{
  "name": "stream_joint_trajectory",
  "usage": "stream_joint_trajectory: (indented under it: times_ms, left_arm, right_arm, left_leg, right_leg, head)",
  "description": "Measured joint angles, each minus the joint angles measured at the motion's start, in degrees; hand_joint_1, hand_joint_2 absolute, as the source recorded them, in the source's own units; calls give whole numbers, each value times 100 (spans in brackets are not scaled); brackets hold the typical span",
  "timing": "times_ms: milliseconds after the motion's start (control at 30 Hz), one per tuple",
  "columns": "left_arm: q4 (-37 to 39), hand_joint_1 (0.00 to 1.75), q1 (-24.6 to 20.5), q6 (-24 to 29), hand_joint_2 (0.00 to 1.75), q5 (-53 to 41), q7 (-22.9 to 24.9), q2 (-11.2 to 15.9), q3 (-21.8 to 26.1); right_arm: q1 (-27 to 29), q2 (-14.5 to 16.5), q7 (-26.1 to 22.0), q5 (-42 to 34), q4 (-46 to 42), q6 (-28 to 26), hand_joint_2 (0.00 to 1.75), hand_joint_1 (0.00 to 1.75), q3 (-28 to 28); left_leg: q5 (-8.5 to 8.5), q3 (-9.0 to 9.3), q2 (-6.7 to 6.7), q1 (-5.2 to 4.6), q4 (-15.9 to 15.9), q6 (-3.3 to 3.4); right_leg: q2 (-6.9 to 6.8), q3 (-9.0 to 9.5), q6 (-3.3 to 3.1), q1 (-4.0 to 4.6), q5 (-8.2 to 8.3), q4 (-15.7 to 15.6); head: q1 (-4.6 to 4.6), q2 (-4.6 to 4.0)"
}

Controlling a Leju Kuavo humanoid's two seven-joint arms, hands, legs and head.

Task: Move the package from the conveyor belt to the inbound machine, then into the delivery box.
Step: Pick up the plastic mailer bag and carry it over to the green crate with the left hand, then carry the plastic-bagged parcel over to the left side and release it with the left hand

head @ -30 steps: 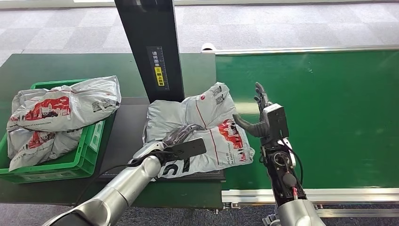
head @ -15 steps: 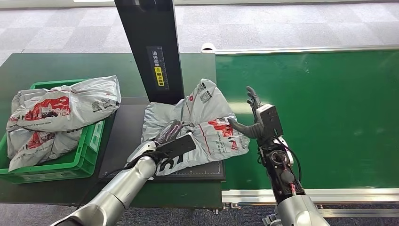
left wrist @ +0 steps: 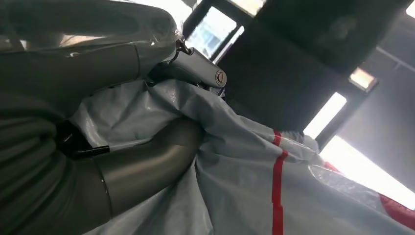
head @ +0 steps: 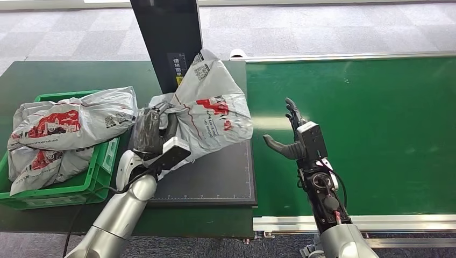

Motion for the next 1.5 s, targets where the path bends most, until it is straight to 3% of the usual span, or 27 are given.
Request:
stream_joint_trajectory:
  times_ms: [200, 400, 700, 900, 967, 1100, 1400, 1500]
  left_arm:
    - [-235, 175, -27, 617, 175, -882, 470, 276, 559]
    - [-28, 175, -264, 897, 175, -1759, 1027, 635, 1085]
    - [341, 175, -472, 978, 175, -1940, 1147, 891, 1522]
    - [442, 175, -482, 1041, 175, -2052, 1713, 1077, 1948]
    - [372, 175, -434, 1121, 175, -1841, 1508, 1141, 2244]
    - [-127, 175, -248, 1172, 175, -1518, 590, 1071, 2829]
    - [-1526, 175, -62, 1171, 175, -893, -1127, 335, 4047]
    - [-1888, 175, -48, 1170, 175, -1200, -1131, 63, 4295]
  right_arm:
    - [9, -31, -4, 2, -1, -8, 175, 0, 0]
    - [93, -45, -32, 2, -77, -49, 175, 0, -1]
    - [134, -49, -48, 10, -175, -68, 175, 0, -13]
    - [180, -61, -46, 1, -220, -55, 175, 0, -22]
    - [243, -76, -43, -21, -289, -44, 175, 0, -29]
    - [378, -96, -1, -56, -446, -43, 175, 0, -36]
    - [457, -94, 19, -61, -503, -43, 175, 0, -37]
    - [457, -79, 19, -60, -503, -43, 175, 0, -37]
  left_leg:
    - [1, 1, 1, 0, 0, 0]
    - [1, 2, 4, 0, 0, 0]
    - [1, 2, 6, -1, 0, -1]
    - [0, 2, 8, 0, 0, -1]
    - [0, 2, 8, 1, -1, -1]
    - [0, -1, 8, 2, -1, -1]
    - [0, -3, 3, -2, 0, 0]
    - [0, -3, 3, -1, -1, 0]
  right_leg:
    - [0, 0, 0, 0, 0, 1]
    - [3, 0, 0, 0, 0, 1]
    - [5, 0, 0, 0, 0, 1]
    - [8, -2, -1, 1, 0, 1]
    - [7, -3, -2, 3, -1, 1]
    - [6, -5, -3, 4, -2, 1]
    - [3, -3, -2, -1, -2, 0]
    - [3, -3, -2, -1, -2, 0]
  head:
    - [0, 0]
    - [0, 0]
    - [1, -1]
    - [-1, 0]
    - [-2, 0]
    - [1, 0]
    - [1, 0]
    - [0, -1]
